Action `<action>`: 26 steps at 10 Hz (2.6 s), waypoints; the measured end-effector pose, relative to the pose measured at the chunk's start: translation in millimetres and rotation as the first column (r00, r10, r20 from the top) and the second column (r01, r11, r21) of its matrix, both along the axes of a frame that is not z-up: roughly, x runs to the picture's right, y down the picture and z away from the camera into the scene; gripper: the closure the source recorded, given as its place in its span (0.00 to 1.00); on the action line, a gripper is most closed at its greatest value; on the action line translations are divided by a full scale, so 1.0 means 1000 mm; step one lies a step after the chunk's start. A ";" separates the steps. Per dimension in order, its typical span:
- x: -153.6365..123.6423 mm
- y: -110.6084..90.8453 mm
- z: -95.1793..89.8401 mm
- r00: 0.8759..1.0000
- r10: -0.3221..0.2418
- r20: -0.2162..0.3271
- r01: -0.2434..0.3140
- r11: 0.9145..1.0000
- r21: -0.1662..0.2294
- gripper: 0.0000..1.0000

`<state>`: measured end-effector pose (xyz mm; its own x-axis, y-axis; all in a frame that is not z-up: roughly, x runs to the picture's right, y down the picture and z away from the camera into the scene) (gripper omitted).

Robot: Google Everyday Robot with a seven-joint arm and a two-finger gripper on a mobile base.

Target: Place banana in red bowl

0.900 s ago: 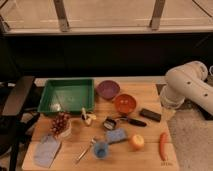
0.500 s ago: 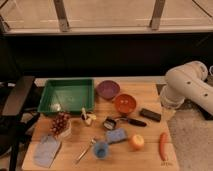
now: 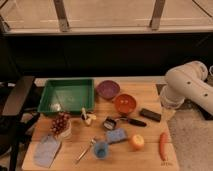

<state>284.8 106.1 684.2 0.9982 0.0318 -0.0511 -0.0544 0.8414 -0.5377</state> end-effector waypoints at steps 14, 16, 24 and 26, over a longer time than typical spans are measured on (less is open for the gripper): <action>-0.011 -0.010 -0.006 0.996 -0.061 0.060 0.060 0.998 0.015 0.35; -0.050 -0.016 -0.016 0.974 -0.147 0.171 0.145 0.989 0.024 0.35; -0.243 -0.007 -0.047 0.766 -0.366 0.528 0.351 0.927 0.134 0.35; -0.291 -0.003 -0.049 0.701 -0.394 0.594 0.368 0.914 0.171 0.35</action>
<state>-6.4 103.5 635.1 0.7431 -0.3689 0.5582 0.5998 0.7371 -0.3113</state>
